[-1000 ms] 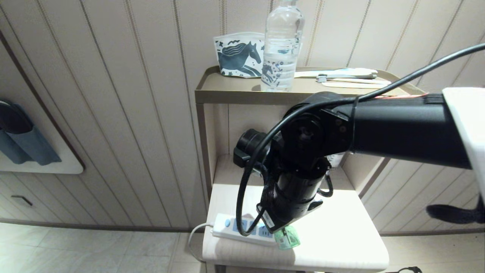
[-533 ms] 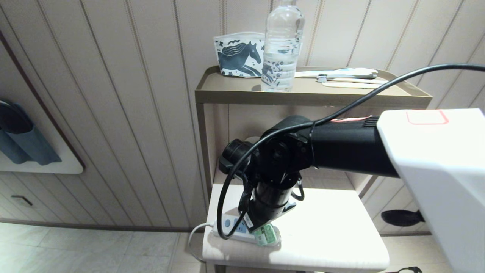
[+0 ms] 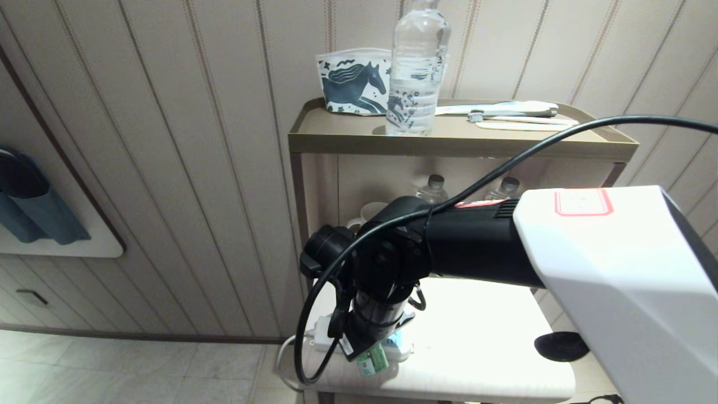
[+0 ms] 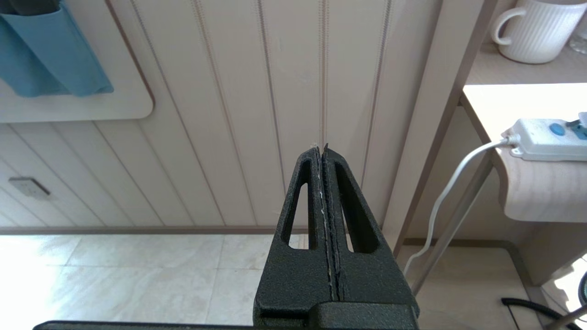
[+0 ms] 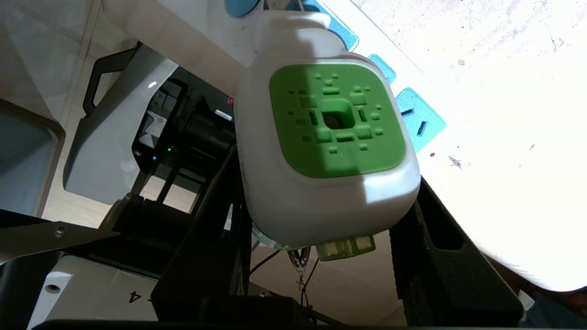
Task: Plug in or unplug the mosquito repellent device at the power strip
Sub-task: Insert the plug into the socket
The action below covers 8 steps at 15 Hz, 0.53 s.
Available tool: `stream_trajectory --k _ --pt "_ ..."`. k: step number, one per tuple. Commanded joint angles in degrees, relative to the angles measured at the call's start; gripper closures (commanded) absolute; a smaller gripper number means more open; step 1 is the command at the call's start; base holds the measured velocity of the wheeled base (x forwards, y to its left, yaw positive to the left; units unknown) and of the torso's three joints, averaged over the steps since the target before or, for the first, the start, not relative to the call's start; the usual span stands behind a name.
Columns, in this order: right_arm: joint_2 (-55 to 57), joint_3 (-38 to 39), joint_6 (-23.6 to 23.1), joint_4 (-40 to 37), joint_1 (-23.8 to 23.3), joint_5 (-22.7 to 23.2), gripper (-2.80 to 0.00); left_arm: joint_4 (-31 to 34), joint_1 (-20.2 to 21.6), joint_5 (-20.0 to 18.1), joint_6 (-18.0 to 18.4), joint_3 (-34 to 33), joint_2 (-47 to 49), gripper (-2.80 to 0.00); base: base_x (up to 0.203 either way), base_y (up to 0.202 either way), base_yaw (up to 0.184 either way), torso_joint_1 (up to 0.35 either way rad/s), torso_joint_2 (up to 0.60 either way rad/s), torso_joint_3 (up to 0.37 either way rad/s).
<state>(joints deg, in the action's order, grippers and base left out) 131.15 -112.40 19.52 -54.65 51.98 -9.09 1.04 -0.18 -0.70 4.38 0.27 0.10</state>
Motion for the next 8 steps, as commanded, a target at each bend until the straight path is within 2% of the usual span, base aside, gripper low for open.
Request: stream_trajectory --k 1,6,8 --pt "1.5 0.1 0.2 -0.3 -0.4 0.0 0.0 0.0 0.0 0.0 0.0 0.0 0.0 0.0 0.0 0.0 0.0 0.0 0.0 0.0" --pt "0.6 0.5 0.6 -1.5 -2.0 0.0 0.0 0.0 0.0 0.0 0.0 0.0 0.0 0.0 0.0 0.0 0.0 0.0 0.0 0.0" --pt "0.1 0.5 1.0 -5.0 -3.8 0.0 0.0 0.0 0.0 0.0 0.0 0.0 0.0 0.0 0.0 0.0 0.0 0.0 0.0 0.0"
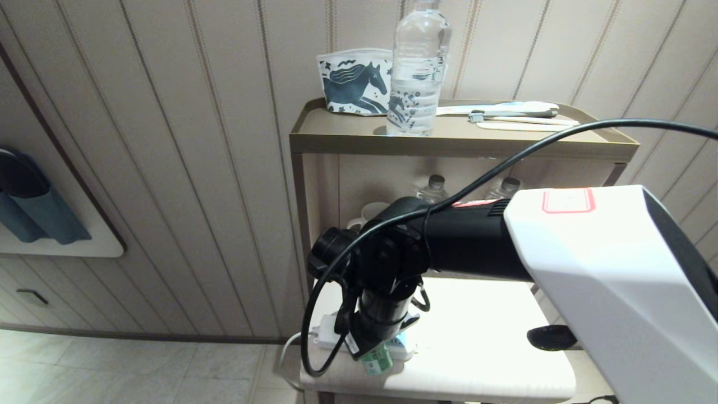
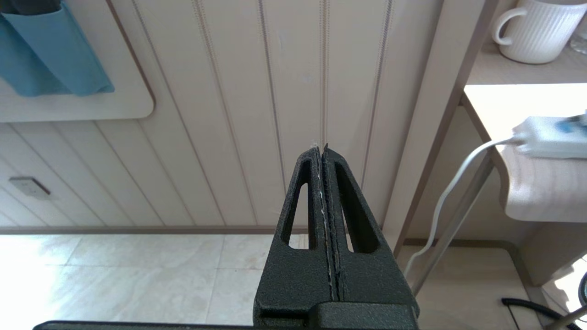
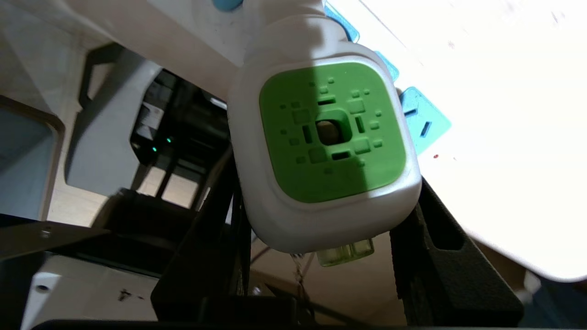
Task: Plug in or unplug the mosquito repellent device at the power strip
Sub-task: Insert the plug into the socket
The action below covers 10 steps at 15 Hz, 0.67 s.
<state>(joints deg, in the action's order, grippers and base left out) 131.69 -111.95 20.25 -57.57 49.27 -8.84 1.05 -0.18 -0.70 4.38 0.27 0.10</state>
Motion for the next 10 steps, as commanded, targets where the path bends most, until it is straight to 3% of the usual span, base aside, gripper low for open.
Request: stream_trajectory --k 1,10 --pt "-1.0 0.1 0.3 -3.0 -1.6 -0.2 0.0 0.0 0.0 0.0 0.0 0.0 0.0 0.0 0.0 0.0 0.0 0.0 0.0 0.0" --pt "-7.3 9.9 0.3 -3.1 -6.7 -0.2 0.0 0.0 0.0 0.0 0.0 0.0 0.0 0.0 0.0 0.0 0.0 0.0 0.0 0.0"
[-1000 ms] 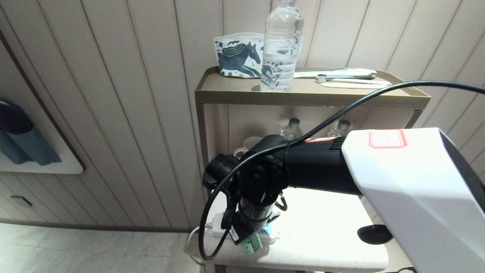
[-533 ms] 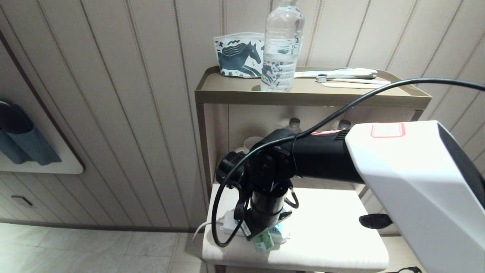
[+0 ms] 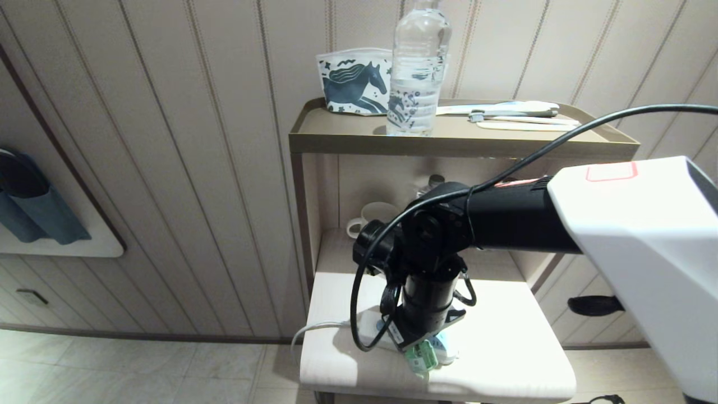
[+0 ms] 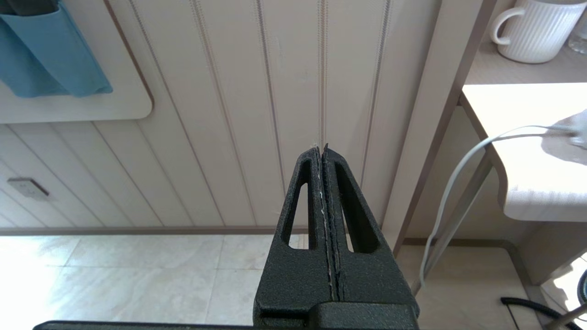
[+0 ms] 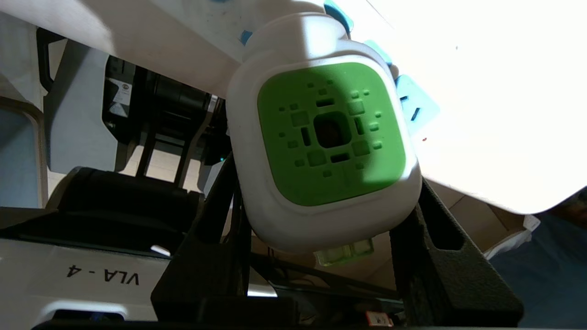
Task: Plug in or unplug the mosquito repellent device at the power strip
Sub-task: Insert the plug into the socket
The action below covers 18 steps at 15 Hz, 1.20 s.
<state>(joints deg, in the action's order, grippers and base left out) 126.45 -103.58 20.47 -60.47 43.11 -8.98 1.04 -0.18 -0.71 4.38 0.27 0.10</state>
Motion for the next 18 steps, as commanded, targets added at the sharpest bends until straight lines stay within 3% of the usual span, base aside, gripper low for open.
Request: stream_trajectory --k 1,8,12,18 --pt "-2.9 1.6 0.1 -0.2 -0.7 0.0 0.0 0.0 0.0 0.0 0.0 0.0 0.0 0.0 0.0 0.0 0.0 0.0 0.0 0.0" --pt "-6.1 -5.0 1.6 -0.7 -0.5 0.0 0.0 0.0 0.0 0.0 0.0 0.0 0.0 0.0 0.0 0.0 0.0 0.0 0.0 0.0" --pt "-6.8 -9.3 -0.1 -14.3 -0.6 4.6 0.0 0.0 0.0 0.0 0.0 0.0 0.0 0.0 0.0 0.0 0.0 0.0 0.0 0.0" --pt "-7.5 -9.4 -4.0 -24.0 -2.5 5.1 0.0 0.0 0.0 0.0 -0.1 0.0 0.0 0.0 0.0 0.0 0.0 0.0 0.0 0.0"
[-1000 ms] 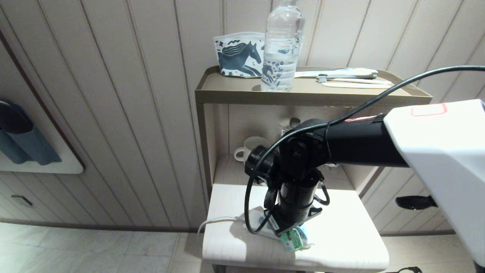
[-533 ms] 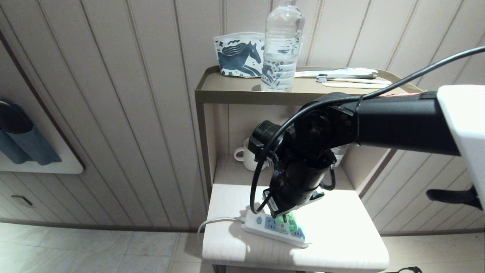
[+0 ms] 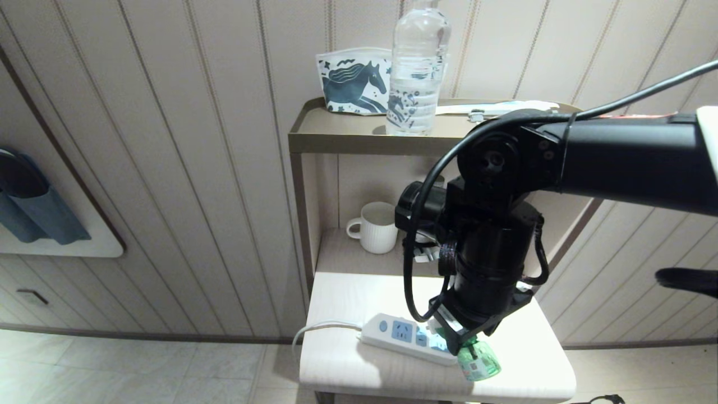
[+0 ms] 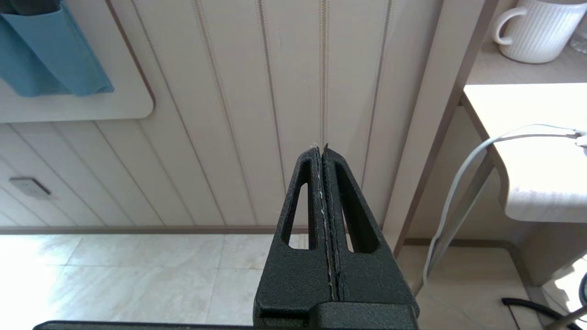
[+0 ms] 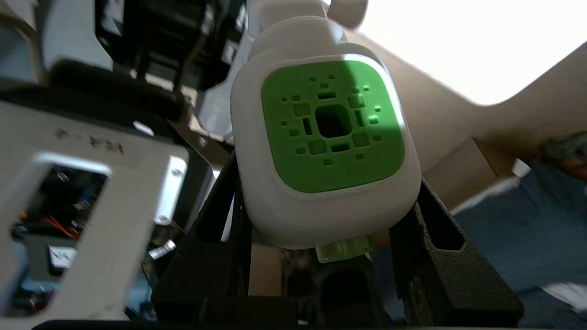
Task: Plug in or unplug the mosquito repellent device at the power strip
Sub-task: Insert the plug into the socket
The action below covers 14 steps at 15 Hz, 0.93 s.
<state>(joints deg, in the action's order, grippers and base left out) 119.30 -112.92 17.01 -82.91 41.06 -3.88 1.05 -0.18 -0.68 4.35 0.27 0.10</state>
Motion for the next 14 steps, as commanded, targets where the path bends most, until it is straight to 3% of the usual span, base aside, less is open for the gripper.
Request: stream_trajectory --k 1,4,8,14 --pt "-0.1 0.0 -2.1 -3.1 -0.9 0.0 0.0 0.0 0.0 0.0 0.0 0.0 0.0 0.0 0.0 0.0 0.0 0.0 0.0 0.0" --pt "1.5 -0.1 -5.9 -5.8 -2.6 -0.1 0.0 0.0 0.0 0.0 0.0 0.0 0.0 0.0 0.0 0.0 0.0 0.0 0.0 0.0" --pt "2.1 -0.1 -7.7 -5.2 -3.0 -0.3 0.0 0.0 0.0 0.0 0.0 0.0 0.0 0.0 0.0 0.0 0.0 0.0 0.0 0.0" --pt "2.7 0.0 -7.4 -4.3 -1.6 -0.4 0.0 0.0 0.0 0.0 0.0 0.0 0.0 0.0 0.0 0.0 0.0 0.0 0.0 0.0"
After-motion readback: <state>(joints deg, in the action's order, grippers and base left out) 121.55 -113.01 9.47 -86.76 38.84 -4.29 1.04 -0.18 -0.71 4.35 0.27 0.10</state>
